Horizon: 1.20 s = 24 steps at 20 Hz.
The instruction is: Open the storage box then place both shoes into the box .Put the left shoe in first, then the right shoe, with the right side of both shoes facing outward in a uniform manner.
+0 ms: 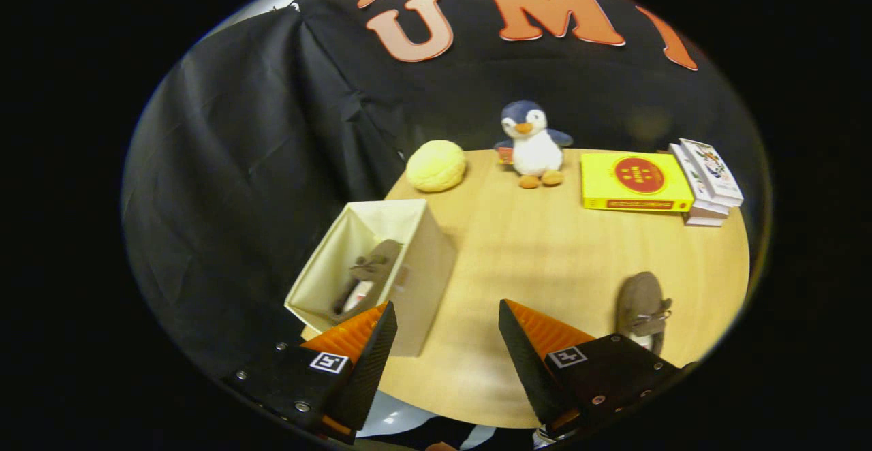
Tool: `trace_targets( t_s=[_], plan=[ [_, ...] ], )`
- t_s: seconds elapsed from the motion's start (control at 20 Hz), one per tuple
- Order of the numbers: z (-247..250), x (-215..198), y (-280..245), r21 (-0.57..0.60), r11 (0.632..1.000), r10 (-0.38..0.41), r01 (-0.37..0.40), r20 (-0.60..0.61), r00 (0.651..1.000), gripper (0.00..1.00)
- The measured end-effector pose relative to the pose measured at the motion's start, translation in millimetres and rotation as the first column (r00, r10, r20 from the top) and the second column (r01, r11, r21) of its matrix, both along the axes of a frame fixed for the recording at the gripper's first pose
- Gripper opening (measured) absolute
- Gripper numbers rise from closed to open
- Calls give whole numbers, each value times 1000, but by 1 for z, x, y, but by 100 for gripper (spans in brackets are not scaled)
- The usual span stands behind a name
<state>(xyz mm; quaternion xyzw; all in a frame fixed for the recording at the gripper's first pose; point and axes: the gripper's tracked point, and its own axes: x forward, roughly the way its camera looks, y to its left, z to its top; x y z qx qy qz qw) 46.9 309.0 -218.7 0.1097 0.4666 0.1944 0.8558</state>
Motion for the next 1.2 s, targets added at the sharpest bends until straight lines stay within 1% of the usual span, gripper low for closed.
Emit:
trace_targets(
  t_s=[0.1, 0.2, 0.3, 0.45, 0.5, 0.7, 0.8, 1.0, 1.1, 1.15, 1.2],
  plan=[
    [-20, -5, -50, -74, 996, -44, 45, 7, 999, 91],
    [-44, -12, -96, -158, 985, -75, 76, 11, 997, 91],
    [-73, -15, -142, -239, 966, -101, 102, 18, 995, 91],
    [-114, -25, -196, -336, 934, -133, 123, -6, 991, 91],
    [-128, -31, -208, -356, 926, -138, 122, -20, 990, 91],
    [-170, -38, -235, -393, 914, -141, 104, -68, 988, 87],
    [-185, -31, -239, -399, 910, -147, 113, -54, 988, 84],
    [-201, -15, -241, -393, 901, -204, 182, -14, 979, 69],
    [-206, -6, -241, -381, 901, -227, 205, -12, 974, 57],
    [-213, -7, -237, -366, 909, -231, 201, -41, 972, 52],
    [-216, -10, -230, -342, 918, -240, 200, -79, 967, 43]
  ],
)
